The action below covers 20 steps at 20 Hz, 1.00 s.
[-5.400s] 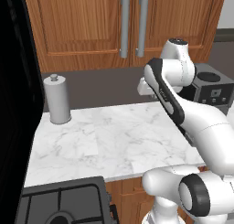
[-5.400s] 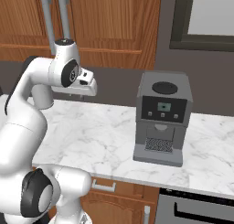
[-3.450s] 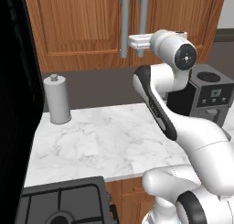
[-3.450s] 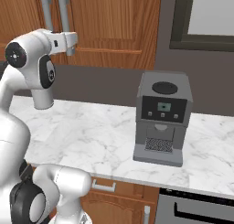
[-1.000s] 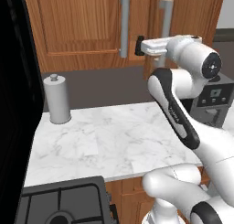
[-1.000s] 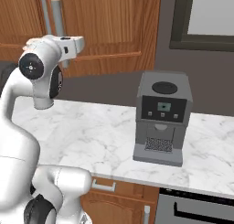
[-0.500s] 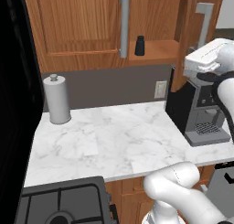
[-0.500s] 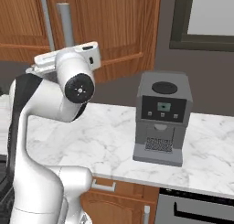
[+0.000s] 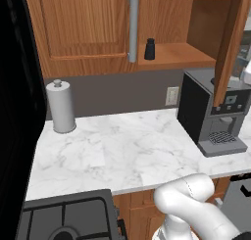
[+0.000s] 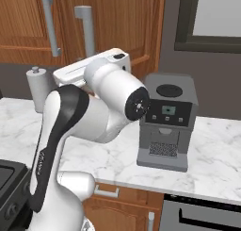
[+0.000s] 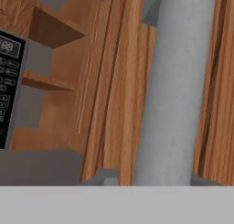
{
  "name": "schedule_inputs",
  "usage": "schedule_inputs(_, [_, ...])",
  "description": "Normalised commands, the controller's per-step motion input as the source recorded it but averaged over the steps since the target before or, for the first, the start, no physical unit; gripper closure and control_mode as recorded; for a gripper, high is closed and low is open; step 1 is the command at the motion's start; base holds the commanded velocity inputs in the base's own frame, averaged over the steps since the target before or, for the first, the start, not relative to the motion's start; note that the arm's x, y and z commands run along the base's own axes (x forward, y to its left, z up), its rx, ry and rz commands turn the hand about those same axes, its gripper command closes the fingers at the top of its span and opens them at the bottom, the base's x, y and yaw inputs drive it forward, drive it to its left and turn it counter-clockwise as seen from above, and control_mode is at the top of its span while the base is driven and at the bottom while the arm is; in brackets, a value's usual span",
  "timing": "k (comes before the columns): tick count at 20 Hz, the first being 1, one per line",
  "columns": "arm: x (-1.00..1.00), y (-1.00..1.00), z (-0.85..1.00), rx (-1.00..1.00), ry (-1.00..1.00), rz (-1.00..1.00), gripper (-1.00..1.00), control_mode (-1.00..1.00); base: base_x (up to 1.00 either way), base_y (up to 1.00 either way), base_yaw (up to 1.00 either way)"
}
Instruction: Move the shaker and shaker from the cabinet to the dining counter.
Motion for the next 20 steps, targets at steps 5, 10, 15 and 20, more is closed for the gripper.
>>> schedule_inputs(5, [-0.15, 0.15, -0.25, 0.0, 0.01, 0.02, -1.0, -1.0, 0.0, 0.0, 0.0])
schedule_inputs(10, [0.0, 0.02, -0.18, 0.0, 0.07, 0.04, -1.0, -1.0, 0.0, 0.0, 0.0])
schedule_inputs(15, [0.0, -0.17, -0.17, 0.0, 0.07, 0.17, -1.0, -1.0, 0.0, 0.0, 0.0])
schedule_inputs(20, [-0.02, -0.36, -0.15, 0.0, 0.01, 0.23, -1.0, -1.0, 0.0, 0.0, 0.0])
